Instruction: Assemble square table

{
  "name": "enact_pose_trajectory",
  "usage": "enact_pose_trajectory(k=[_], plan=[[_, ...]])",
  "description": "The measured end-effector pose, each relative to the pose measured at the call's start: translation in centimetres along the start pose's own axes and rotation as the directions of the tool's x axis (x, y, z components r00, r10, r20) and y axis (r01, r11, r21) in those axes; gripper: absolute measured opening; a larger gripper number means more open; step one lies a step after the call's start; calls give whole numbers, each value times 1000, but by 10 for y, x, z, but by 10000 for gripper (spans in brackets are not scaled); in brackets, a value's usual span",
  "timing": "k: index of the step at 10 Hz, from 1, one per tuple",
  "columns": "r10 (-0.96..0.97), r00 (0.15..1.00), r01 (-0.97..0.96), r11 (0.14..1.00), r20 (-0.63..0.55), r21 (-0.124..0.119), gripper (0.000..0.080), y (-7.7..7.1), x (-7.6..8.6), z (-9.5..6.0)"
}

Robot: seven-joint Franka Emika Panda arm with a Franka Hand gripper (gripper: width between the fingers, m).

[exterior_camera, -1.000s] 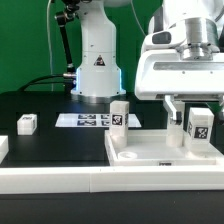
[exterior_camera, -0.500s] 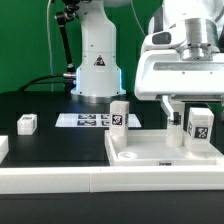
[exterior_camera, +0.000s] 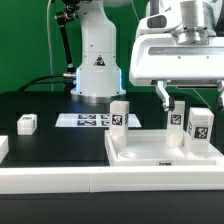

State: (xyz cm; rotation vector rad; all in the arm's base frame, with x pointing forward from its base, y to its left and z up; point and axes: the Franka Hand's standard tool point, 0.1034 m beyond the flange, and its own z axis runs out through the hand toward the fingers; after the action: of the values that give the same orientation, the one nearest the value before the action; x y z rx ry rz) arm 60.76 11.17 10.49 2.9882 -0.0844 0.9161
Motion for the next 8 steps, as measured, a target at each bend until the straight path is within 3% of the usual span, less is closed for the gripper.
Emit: enact_pose_trajectory(k=[1, 3, 6, 8], plan=[[0, 1000, 0, 1000, 2, -1, 649, 0, -1, 1], [14, 986, -16, 1000, 164, 13, 649, -5, -8, 6], [34, 934, -42, 999, 356, 14, 649, 2, -9, 11], [55, 877, -71, 997, 477, 15, 649, -1, -4, 10]])
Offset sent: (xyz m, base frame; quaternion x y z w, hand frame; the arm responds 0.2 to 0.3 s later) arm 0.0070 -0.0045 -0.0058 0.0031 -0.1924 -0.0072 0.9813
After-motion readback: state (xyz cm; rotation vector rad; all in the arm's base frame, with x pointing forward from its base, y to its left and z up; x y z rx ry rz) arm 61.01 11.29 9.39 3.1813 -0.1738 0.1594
